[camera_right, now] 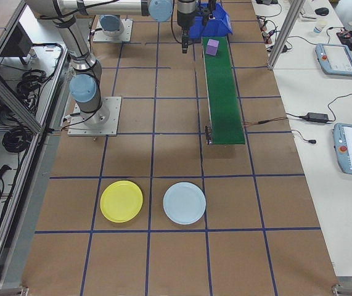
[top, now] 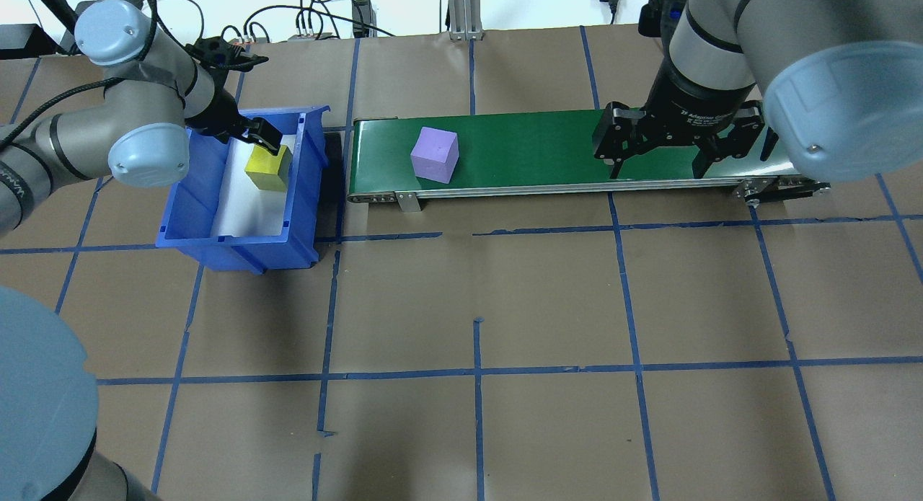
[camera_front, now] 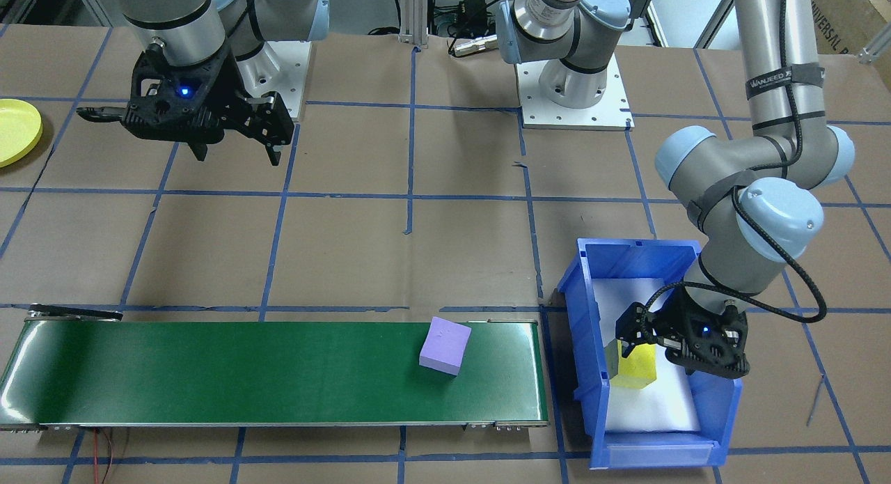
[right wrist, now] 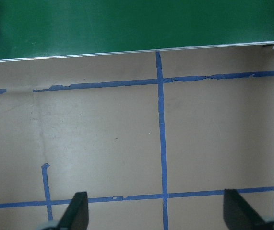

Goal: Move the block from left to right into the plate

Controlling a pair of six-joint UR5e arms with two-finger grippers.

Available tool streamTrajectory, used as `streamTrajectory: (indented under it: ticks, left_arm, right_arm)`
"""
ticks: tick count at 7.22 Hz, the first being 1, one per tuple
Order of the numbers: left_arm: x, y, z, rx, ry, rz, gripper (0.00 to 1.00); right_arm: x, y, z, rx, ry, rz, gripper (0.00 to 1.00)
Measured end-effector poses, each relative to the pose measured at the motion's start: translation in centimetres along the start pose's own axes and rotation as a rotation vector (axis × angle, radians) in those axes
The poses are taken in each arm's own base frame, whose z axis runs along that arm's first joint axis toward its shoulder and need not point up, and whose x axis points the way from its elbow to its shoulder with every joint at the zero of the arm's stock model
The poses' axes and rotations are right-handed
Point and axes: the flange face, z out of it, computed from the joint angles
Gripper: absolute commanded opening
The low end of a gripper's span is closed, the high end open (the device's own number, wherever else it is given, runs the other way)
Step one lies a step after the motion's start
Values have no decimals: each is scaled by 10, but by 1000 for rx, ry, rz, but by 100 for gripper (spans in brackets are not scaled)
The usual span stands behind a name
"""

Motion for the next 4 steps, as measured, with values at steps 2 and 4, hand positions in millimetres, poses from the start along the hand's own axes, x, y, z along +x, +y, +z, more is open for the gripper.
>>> streamTrajectory:
  ticks: [2,4]
  left_arm:
    - [1,2,9,-15,12,-3,100]
    - [2,4,13,-23,19,-7,100]
  right_arm:
    - [1,-1,0,2,0,-52,100]
    - [4,-3,-2,8,1,-55,100]
